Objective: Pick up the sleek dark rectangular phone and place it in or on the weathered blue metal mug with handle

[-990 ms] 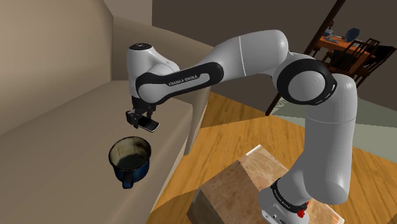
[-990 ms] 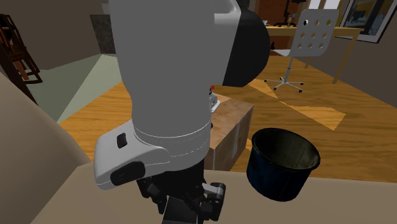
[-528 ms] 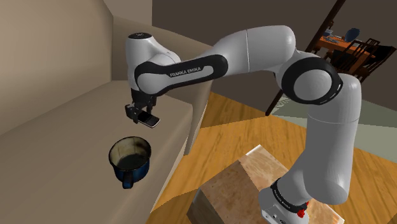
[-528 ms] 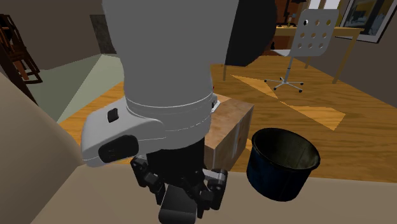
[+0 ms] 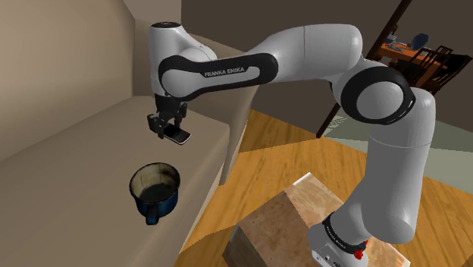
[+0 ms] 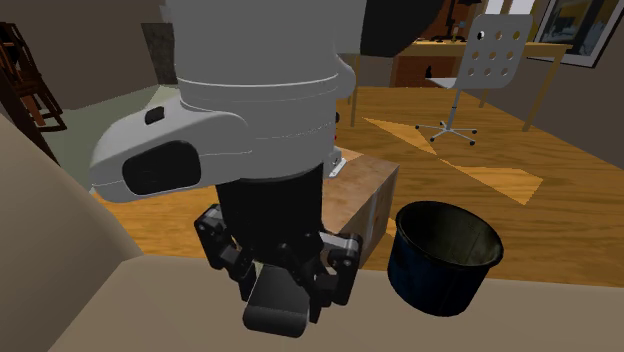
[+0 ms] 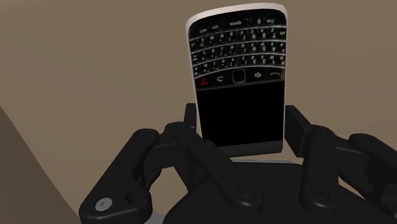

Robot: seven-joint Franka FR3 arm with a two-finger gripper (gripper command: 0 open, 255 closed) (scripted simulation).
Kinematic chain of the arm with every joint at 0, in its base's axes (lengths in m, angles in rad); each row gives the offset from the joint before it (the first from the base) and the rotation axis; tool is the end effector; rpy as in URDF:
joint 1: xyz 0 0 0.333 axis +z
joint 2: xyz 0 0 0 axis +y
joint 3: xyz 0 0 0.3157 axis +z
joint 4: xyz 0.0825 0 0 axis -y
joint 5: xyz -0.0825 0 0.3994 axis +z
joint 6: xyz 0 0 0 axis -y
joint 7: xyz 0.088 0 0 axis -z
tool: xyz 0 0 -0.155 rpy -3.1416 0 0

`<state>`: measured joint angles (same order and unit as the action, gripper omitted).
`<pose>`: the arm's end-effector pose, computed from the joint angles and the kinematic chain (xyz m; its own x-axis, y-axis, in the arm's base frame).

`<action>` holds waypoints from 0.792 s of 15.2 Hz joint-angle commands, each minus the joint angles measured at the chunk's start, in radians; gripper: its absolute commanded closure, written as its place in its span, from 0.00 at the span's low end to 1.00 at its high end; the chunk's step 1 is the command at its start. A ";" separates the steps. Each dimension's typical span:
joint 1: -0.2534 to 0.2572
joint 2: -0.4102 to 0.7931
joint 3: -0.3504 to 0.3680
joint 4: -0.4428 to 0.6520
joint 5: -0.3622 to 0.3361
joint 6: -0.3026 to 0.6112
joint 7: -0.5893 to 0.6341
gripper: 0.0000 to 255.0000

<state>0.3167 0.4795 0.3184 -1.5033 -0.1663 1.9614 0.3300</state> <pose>0.5912 0.3808 0.3471 0.9446 0.3282 0.0064 0.3282 -0.9446 0.0073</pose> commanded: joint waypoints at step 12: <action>0.005 -0.032 0.008 0.131 0.014 -0.161 -0.012 1.00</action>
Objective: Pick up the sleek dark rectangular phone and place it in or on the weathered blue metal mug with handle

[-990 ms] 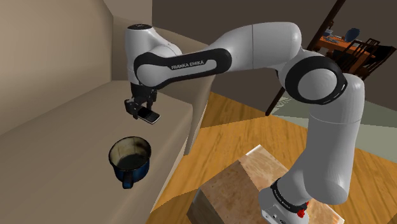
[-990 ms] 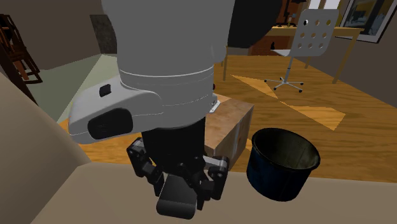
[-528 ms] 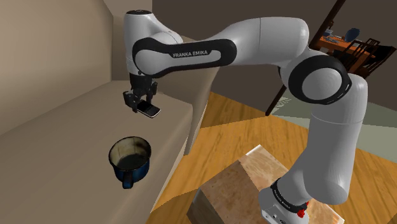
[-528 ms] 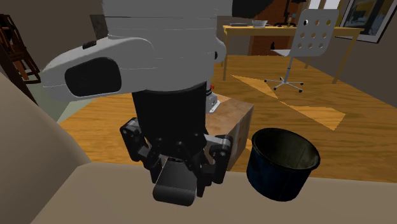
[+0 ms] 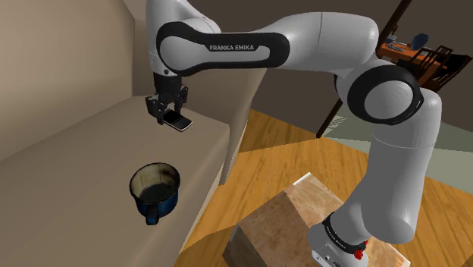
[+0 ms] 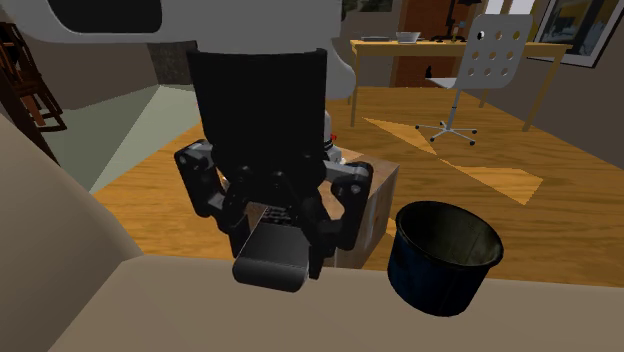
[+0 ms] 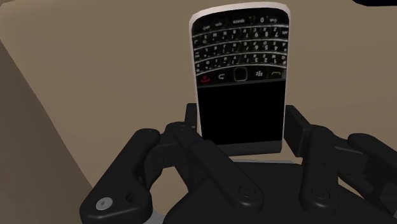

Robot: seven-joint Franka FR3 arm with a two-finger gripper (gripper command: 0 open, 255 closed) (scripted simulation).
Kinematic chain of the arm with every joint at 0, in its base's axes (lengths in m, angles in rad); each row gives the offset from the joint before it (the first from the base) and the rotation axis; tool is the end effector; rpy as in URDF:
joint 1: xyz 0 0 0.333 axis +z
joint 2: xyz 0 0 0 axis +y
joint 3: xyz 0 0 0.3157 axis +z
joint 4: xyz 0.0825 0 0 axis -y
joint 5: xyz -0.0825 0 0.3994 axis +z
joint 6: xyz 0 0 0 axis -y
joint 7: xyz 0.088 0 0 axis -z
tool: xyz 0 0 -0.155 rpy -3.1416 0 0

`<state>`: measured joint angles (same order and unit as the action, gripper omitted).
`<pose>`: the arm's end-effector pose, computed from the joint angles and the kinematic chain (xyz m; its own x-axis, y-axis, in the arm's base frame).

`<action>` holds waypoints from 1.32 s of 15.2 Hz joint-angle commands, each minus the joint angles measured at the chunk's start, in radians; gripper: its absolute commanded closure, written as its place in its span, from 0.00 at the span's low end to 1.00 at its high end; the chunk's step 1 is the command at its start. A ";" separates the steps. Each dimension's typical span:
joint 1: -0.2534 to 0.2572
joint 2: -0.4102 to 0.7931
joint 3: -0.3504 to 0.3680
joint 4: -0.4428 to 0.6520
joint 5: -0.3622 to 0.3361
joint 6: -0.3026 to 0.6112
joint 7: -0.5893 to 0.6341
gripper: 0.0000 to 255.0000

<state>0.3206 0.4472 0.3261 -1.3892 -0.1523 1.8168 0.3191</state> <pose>0.5904 0.3806 0.4126 0.9446 0.3281 0.0061 0.3280 -0.9446 0.0073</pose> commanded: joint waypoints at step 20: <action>0.140 -0.144 0.083 -0.093 0.022 -0.056 0.224 1.00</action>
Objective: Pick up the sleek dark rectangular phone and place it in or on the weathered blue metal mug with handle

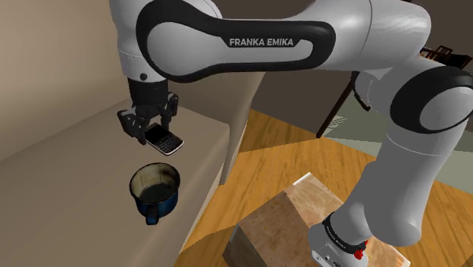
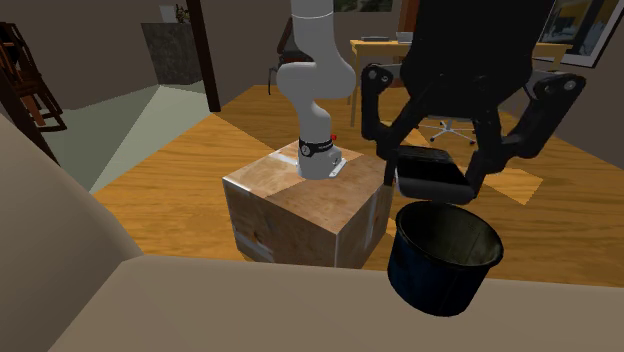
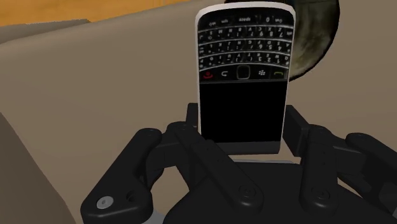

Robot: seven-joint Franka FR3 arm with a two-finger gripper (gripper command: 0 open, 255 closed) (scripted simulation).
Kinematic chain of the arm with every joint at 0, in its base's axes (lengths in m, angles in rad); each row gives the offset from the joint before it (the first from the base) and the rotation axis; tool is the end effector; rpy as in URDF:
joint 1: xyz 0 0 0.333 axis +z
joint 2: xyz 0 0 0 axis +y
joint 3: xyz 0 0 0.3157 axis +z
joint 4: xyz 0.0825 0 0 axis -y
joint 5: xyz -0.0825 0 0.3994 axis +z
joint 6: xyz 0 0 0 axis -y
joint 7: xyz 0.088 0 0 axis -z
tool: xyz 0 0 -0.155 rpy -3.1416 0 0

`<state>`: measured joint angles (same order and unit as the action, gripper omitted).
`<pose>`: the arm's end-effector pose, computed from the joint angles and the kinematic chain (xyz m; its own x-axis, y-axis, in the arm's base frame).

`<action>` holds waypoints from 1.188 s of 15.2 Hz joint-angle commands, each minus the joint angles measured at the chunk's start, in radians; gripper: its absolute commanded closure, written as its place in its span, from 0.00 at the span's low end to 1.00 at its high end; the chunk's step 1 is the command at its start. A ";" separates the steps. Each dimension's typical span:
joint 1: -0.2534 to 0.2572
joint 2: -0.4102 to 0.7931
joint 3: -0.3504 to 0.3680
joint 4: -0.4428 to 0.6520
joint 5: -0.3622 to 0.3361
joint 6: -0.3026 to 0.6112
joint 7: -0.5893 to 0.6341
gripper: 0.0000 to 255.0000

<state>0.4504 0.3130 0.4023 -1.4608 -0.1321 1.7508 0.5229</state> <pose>0.4718 0.4702 0.4650 0.9442 0.3294 0.0062 0.3294 -0.9442 0.0070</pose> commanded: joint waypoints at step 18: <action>0.067 -0.008 0.034 -0.197 -0.014 0.182 0.131 1.00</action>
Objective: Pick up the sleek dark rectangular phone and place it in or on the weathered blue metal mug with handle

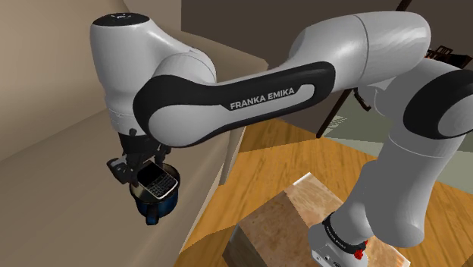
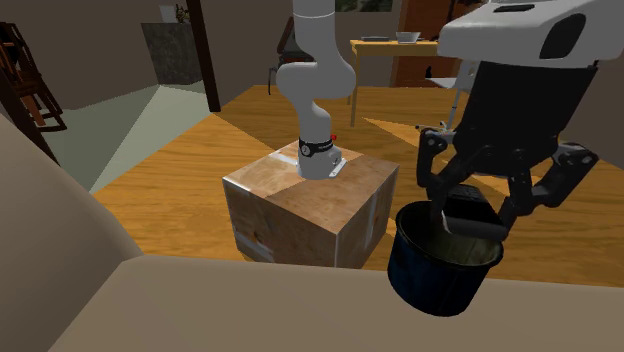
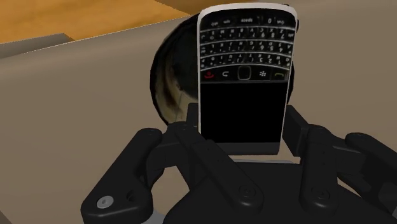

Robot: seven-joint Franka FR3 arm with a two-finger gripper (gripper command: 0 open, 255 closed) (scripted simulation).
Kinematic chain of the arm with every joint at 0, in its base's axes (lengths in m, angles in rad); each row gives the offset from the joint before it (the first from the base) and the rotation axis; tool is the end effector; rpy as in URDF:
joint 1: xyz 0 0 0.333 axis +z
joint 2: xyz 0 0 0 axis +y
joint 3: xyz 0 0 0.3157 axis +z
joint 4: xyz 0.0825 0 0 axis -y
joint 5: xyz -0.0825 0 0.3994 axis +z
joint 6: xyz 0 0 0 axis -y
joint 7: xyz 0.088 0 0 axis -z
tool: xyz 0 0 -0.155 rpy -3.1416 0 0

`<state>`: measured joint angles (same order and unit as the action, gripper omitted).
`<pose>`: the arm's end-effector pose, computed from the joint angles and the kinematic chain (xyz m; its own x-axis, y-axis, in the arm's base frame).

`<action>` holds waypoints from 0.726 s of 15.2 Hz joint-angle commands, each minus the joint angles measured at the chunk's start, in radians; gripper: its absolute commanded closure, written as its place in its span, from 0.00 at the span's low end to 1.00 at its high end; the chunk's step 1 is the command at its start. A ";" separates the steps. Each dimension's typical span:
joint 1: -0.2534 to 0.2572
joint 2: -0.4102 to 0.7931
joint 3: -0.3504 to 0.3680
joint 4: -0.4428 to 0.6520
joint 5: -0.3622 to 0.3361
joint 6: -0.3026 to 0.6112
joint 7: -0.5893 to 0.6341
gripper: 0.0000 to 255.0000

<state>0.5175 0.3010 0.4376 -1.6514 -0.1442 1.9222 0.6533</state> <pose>0.4080 0.5142 0.3965 0.9446 0.3282 0.0054 0.3281 -0.9446 0.0077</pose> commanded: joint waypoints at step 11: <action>0.000 0.006 -0.002 -0.014 -0.004 0.021 0.001 0.00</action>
<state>0.5173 0.3074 0.4360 -1.6658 -0.1478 1.9430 0.6548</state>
